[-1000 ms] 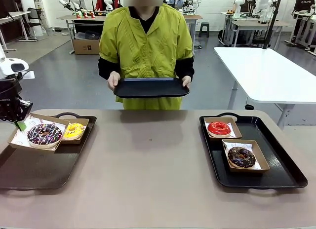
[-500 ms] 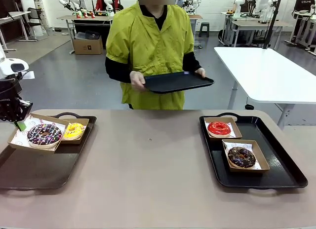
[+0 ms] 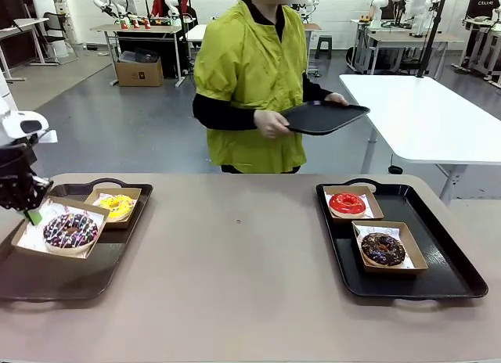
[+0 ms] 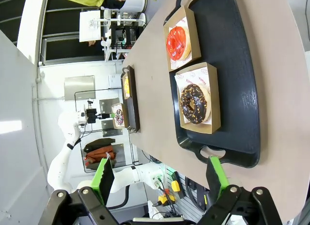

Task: Individually package the donuts and arrange them on the tray.
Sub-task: Place the picked Paper togo box on the Handle tray.

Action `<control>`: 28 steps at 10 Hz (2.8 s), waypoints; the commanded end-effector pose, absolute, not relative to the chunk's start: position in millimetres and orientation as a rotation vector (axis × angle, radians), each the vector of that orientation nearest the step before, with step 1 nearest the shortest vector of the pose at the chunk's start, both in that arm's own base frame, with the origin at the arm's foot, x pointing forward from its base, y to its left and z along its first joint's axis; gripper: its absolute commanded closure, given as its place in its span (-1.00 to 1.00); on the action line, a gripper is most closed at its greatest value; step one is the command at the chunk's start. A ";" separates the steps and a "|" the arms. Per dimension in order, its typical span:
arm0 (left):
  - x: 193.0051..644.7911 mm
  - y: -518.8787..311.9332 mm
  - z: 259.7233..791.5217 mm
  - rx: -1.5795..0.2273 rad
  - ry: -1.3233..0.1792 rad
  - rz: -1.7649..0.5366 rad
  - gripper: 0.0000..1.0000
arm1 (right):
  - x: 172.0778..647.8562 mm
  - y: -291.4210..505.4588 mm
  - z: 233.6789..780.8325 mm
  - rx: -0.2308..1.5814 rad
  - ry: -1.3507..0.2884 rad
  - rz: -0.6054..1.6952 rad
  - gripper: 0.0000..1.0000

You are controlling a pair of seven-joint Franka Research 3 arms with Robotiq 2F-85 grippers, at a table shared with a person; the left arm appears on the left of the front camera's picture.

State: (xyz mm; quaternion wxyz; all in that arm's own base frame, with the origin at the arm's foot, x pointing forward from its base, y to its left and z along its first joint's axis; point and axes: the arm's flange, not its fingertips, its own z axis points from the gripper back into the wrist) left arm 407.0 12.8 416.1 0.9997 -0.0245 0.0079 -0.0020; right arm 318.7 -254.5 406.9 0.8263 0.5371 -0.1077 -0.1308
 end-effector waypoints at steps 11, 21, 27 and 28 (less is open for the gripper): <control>400.5 31.4 370.8 -0.044 -0.005 -0.041 -0.20 | 317.9 -253.8 411.3 1.155 -0.227 -0.288 -1.00; 395.2 41.8 400.3 -0.172 -0.019 -0.040 -0.95 | 317.9 -253.8 411.3 1.155 -0.227 -0.288 -1.00; 385.9 142.6 474.9 -0.822 -0.108 -0.168 -1.00 | 317.9 -253.8 411.3 1.155 -0.227 -0.288 -1.00; 384.6 171.3 481.3 -0.925 -0.149 -0.145 -1.00 | 317.9 -253.8 411.3 1.155 -0.227 -0.288 -1.00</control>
